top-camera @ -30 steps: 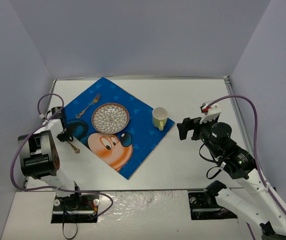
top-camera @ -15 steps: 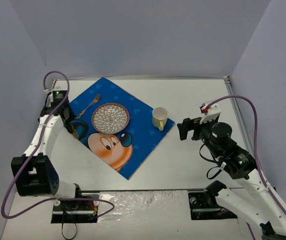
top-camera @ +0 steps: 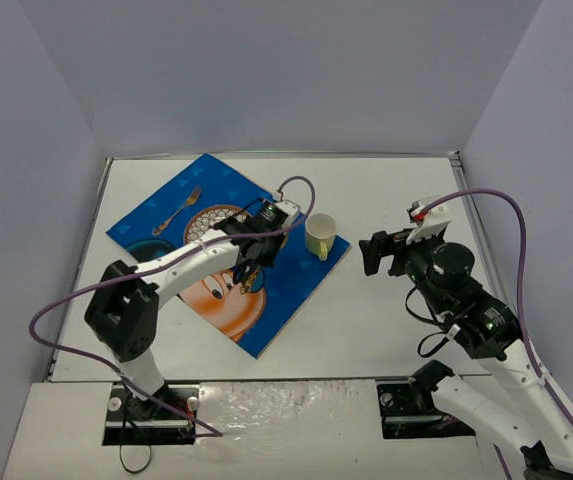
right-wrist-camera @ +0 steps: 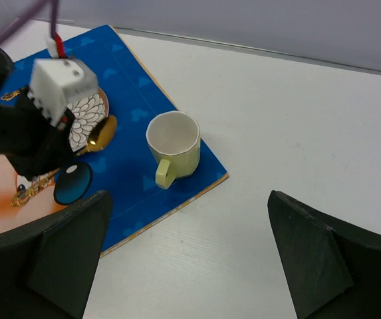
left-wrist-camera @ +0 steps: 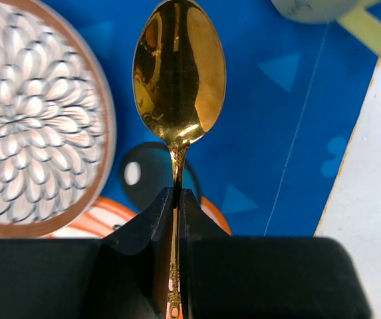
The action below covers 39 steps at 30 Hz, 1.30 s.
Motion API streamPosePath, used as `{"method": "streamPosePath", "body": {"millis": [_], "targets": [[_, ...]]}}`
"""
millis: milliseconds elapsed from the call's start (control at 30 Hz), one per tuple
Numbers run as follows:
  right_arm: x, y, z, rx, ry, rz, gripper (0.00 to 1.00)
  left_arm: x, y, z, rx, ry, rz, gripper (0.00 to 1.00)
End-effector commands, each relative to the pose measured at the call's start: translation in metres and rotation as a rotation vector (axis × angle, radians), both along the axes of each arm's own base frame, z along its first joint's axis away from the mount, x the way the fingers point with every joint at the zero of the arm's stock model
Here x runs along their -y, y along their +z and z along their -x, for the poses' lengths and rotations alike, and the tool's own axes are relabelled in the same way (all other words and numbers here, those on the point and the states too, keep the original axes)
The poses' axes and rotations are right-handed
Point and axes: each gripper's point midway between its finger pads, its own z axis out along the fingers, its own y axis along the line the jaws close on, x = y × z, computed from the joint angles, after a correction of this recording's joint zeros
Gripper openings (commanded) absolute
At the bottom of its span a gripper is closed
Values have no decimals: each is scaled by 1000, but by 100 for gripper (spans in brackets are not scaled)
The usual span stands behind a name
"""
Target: Set the dinner table for one person
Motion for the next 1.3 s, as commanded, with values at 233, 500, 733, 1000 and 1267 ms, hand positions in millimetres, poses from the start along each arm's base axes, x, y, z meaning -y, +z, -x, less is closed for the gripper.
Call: {"method": "streamPosePath", "body": {"millis": [233,500,733,1000,1267], "targets": [[10,37,-3,87,-56,-58,100,52,-15,-8,39,-115,54,0],[10,37,-4,82,-63,-47,100,57,-40,-8,1,-127,52,0],[12,36,-4,79,-70,-48,100,49,-56,-3,-27,-125,13,0],[10,34,-5,69,-68,-54,100,43,-65,-1,-38,-126,-5,0],[10,35,-5,69,-67,-52,100,38,-73,0,-49,-109,-13,0]]}}
